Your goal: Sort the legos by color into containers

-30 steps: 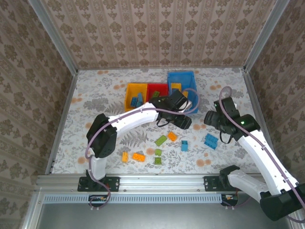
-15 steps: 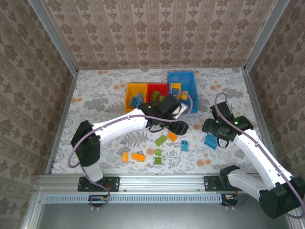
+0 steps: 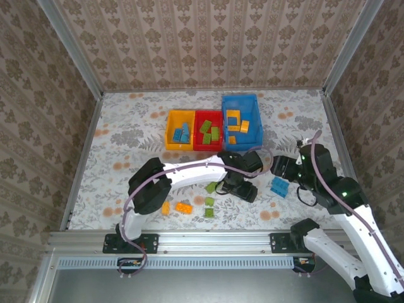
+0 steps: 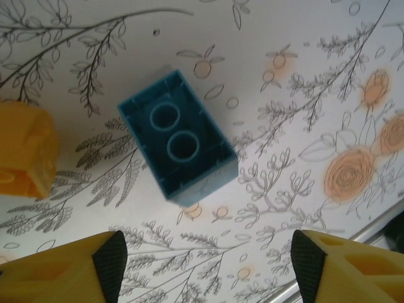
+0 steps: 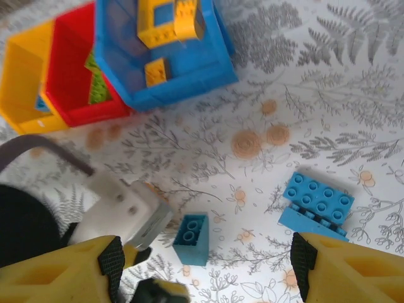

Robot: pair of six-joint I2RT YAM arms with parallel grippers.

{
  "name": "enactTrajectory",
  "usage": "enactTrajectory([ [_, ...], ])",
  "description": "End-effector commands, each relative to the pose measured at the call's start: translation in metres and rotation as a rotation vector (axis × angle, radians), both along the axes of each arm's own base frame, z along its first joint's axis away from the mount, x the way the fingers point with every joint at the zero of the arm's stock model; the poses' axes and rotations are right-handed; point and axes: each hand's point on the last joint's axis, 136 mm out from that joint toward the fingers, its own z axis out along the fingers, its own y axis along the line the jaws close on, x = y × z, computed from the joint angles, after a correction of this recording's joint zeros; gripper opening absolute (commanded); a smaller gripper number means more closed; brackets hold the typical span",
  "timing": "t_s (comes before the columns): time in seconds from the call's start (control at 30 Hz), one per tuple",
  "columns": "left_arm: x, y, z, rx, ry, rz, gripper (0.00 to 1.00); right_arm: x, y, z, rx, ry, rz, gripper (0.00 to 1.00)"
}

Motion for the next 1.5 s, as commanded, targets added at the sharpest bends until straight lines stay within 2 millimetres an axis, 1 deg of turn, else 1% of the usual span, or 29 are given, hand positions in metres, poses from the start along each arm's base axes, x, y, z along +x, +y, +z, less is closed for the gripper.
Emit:
enactTrajectory([
  [0.0, -0.004, 0.000, -0.008, 0.064, 0.026, 0.071, 0.74, 0.000, -0.001, 0.014, -0.035, -0.023, 0.025, 0.75],
  [0.13, 0.001, -0.003, -0.020, 0.089, 0.041, 0.116, 0.75, 0.003, 0.003, 0.022, -0.015, -0.049, 0.036, 0.75],
  [0.23, 0.005, -0.006, -0.027, 0.109, 0.040, 0.120, 0.75, 0.002, 0.004, 0.023, -0.004, -0.057, 0.042, 0.75],
  [0.4, 0.008, -0.011, -0.042, 0.131, 0.043, 0.121, 0.66, -0.001, 0.004, 0.023, 0.000, -0.059, 0.046, 0.75],
  [0.5, 0.013, -0.013, -0.045, 0.137, 0.024, 0.112, 0.55, 0.000, 0.005, 0.024, 0.001, -0.063, 0.049, 0.74],
  [0.53, 0.015, -0.013, -0.045, 0.139, 0.013, 0.111, 0.48, 0.000, 0.005, 0.024, 0.001, -0.063, 0.049, 0.74],
  [0.6, 0.018, -0.012, -0.042, 0.142, -0.006, 0.111, 0.40, 0.000, 0.006, 0.023, 0.004, -0.061, 0.057, 0.74],
  [0.63, 0.021, -0.012, -0.037, 0.138, -0.020, 0.112, 0.37, 0.001, 0.008, 0.022, 0.004, -0.061, 0.064, 0.74],
  [0.73, 0.029, -0.003, -0.014, 0.129, -0.082, 0.122, 0.36, 0.001, 0.014, 0.025, 0.008, -0.078, 0.107, 0.74],
  [0.8, 0.037, 0.006, 0.006, 0.108, -0.117, 0.144, 0.36, 0.001, 0.019, 0.030, 0.014, -0.106, 0.145, 0.74],
  [0.93, 0.060, 0.035, 0.045, 0.064, -0.177, 0.222, 0.34, 0.005, 0.035, 0.043, 0.046, -0.171, 0.233, 0.74],
  [1.0, 0.072, 0.052, 0.059, 0.055, -0.193, 0.265, 0.34, 0.008, 0.043, 0.047, 0.066, -0.194, 0.269, 0.74],
  [1.07, 0.087, 0.075, 0.074, 0.059, -0.216, 0.316, 0.34, 0.015, 0.054, 0.048, 0.088, -0.206, 0.312, 0.74],
  [1.13, 0.103, 0.100, 0.082, 0.075, -0.234, 0.361, 0.34, 0.023, 0.066, 0.047, 0.110, -0.209, 0.355, 0.74],
  [1.2, 0.123, 0.125, 0.088, 0.086, -0.250, 0.411, 0.34, 0.032, 0.082, 0.042, 0.113, -0.203, 0.410, 0.74],
  [1.27, 0.147, 0.151, 0.093, 0.098, -0.262, 0.462, 0.34, 0.039, 0.106, 0.037, 0.079, -0.213, 0.493, 0.73],
  [1.33, 0.174, 0.174, 0.097, 0.111, -0.291, 0.494, 0.34, 0.044, 0.138, 0.032, 0.039, -0.230, 0.589, 0.74],
  [1.4, 0.201, 0.191, 0.099, 0.123, -0.317, 0.521, 0.33, 0.049, 0.164, 0.027, 0.039, -0.235, 0.650, 0.74],
  [1.47, 0.228, 0.205, 0.094, 0.143, -0.331, 0.552, 0.32, 0.057, 0.186, 0.023, 0.064, -0.252, 0.684, 0.74],
])
